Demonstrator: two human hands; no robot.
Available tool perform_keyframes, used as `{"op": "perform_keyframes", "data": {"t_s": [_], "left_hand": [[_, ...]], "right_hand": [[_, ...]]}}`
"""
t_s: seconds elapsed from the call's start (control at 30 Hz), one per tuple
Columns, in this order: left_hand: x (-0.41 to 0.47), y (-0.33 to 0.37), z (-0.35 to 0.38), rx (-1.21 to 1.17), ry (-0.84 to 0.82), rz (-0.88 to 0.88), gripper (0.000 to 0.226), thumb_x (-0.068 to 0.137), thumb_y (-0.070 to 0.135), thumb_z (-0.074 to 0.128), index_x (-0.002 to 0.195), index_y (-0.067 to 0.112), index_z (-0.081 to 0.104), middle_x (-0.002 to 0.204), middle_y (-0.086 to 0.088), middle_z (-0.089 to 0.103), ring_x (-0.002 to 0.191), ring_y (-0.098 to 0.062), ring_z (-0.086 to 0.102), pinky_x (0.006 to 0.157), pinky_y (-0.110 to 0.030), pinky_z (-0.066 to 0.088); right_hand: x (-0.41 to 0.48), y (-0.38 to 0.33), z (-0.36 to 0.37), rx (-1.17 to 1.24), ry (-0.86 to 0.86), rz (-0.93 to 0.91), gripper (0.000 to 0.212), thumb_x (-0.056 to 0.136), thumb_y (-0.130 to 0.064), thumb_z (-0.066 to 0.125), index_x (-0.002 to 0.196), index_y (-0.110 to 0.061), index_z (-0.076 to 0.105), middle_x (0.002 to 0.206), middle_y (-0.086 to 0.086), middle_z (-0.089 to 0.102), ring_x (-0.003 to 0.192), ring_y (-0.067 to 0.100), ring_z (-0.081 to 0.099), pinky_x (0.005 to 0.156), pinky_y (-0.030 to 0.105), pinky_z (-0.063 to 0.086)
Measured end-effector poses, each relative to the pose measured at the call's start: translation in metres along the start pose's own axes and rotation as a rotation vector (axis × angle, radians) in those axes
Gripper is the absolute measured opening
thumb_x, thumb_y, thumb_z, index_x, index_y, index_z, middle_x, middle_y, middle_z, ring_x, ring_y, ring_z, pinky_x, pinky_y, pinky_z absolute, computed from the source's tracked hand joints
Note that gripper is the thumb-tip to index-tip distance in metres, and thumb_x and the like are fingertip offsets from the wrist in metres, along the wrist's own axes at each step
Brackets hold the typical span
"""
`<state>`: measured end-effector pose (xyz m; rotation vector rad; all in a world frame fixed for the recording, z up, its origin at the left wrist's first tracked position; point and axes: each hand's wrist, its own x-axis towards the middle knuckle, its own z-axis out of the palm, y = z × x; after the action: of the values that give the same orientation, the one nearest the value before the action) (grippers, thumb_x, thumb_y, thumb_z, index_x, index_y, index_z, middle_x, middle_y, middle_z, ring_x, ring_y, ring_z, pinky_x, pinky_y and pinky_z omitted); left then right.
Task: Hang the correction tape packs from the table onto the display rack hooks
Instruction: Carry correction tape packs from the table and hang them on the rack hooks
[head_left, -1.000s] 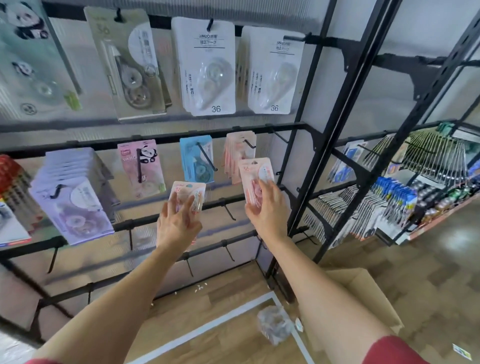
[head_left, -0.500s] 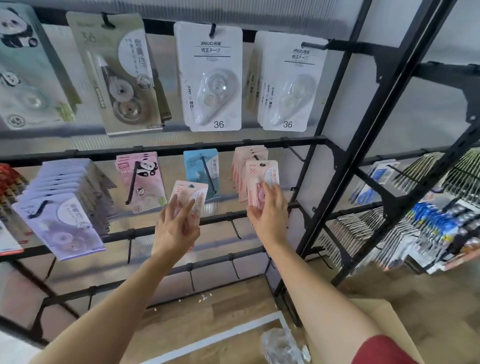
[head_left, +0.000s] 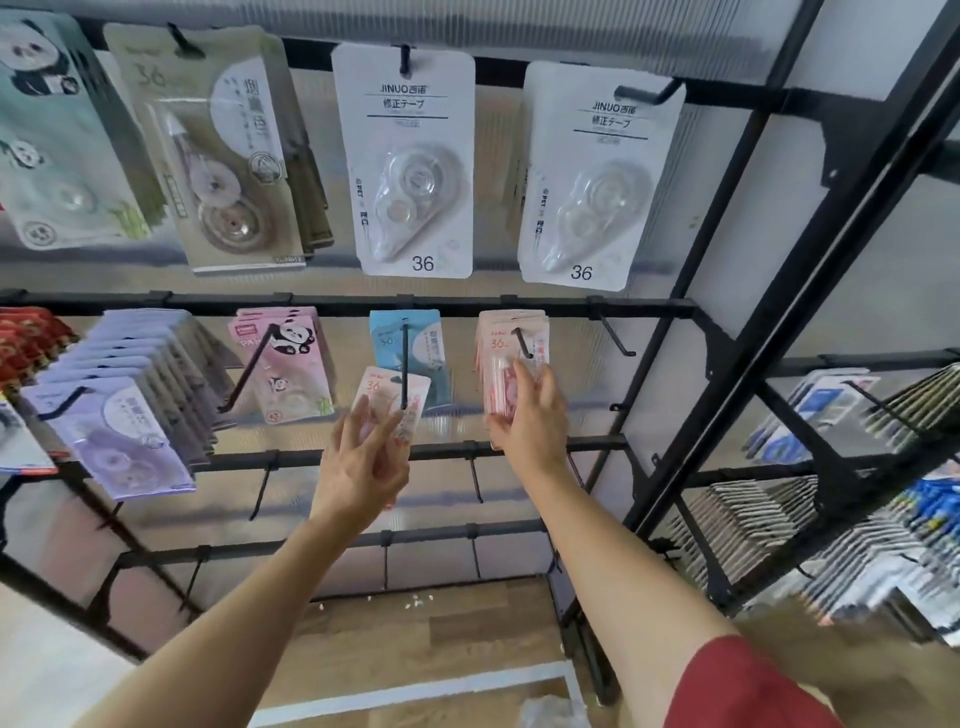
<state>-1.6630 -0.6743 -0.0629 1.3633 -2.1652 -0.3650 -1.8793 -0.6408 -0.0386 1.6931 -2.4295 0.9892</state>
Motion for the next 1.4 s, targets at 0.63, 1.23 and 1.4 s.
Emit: {"op": "perform_keyframes", "data": {"t_s": [0.63,1.23,1.4], "left_hand": [[-0.027,0.081,0.042,-0.145,0.090,0.193,0.066,0.082,0.033,0.057,0.139,0.002,0.044,0.140,-0.020,0.047,0.126,-0.034,0.046,0.101,-0.046,0.043],[-0.016,0.082,0.036,0.011,-0.063,0.169,0.101,0.072,0.088,0.004,0.152,0.026,0.009,0.161,-0.002,0.007,0.146,-0.024,0.013,0.116,-0.041,0.015],[-0.017,0.064,0.030,0.104,-0.119,0.018,0.100,0.069,0.080,0.007,0.152,0.026,0.005,0.161,-0.001,0.000,0.147,-0.024,0.008,0.118,-0.040,0.010]], "right_hand": [[-0.033,0.042,-0.033,0.756,-0.340,0.168,0.033,0.090,-0.012,0.065,0.119,0.000,0.057,0.101,0.004,0.066,0.094,0.012,0.065,0.085,0.023,0.052],[-0.026,0.052,-0.056,0.985,-0.342,0.200,0.035,0.085,0.005,0.064,0.113,-0.014,0.056,0.103,-0.004,0.066,0.087,0.000,0.066,0.069,0.017,0.052],[-0.021,0.061,-0.061,1.038,-0.354,0.171,0.037,0.087,0.003,0.063,0.116,-0.018,0.054,0.107,-0.005,0.065,0.090,0.001,0.067,0.069,0.018,0.053]]}}
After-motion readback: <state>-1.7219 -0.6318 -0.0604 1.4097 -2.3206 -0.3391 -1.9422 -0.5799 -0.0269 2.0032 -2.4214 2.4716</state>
